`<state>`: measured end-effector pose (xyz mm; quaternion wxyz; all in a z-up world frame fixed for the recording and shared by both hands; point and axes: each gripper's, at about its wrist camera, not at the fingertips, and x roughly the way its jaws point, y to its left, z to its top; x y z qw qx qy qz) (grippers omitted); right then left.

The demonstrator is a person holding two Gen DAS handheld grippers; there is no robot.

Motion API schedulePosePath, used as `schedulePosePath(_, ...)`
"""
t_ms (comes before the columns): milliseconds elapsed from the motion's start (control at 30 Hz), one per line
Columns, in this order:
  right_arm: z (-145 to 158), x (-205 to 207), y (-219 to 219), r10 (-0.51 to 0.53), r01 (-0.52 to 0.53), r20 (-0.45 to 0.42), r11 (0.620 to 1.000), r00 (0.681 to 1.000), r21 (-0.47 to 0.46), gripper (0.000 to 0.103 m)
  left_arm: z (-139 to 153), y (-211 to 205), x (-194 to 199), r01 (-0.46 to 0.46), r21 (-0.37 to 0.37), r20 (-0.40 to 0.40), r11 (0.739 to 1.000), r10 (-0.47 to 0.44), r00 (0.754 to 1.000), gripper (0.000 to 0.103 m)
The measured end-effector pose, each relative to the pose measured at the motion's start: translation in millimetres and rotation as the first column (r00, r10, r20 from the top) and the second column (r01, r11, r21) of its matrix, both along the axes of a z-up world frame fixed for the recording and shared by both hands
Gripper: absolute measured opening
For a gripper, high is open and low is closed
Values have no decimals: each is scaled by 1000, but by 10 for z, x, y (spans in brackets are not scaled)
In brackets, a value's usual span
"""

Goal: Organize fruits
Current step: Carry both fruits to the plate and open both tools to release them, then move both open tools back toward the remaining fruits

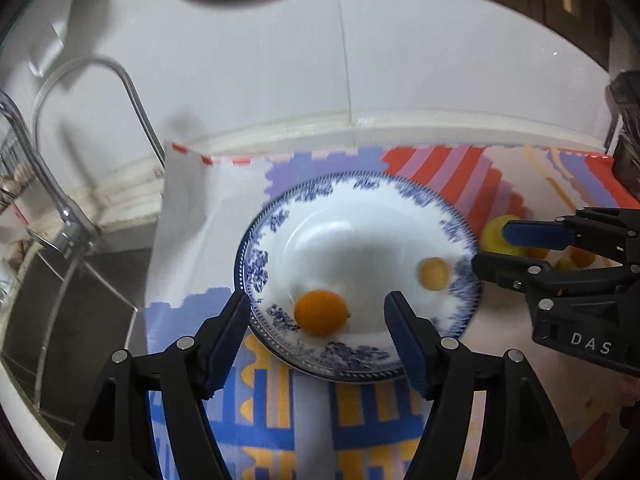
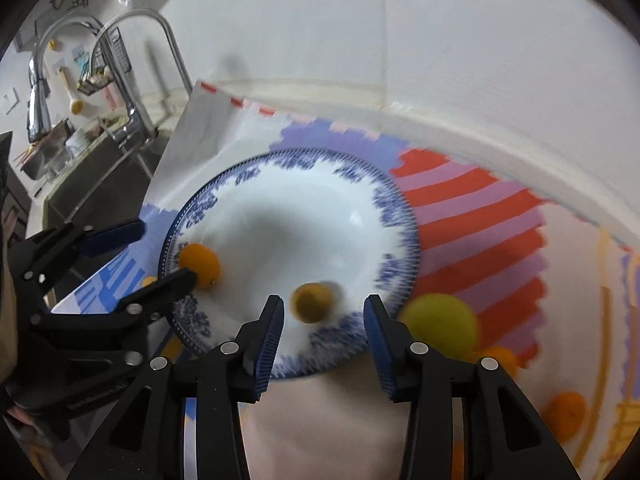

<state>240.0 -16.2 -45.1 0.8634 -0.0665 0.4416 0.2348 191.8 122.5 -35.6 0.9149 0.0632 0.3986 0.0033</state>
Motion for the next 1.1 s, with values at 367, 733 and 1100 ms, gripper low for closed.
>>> schedulePosePath(367, 527, -609, -778, -151, 143, 110, 986, 982, 81, 50, 520, -566, -570, 102, -79, 170, 992, -87, 982, 77)
schedulePosePath(733, 800, -1146, -1314, -283, 267, 204, 958, 937, 101, 54, 705, -986, -919, 184, -62, 258, 981, -162, 952, 86)
schedulePosePath(1100, 582, -1452, -1608, -362, 361, 188, 932, 913, 40, 59, 526, -1261, -1046, 261, -3, 271, 965, -250, 929, 88)
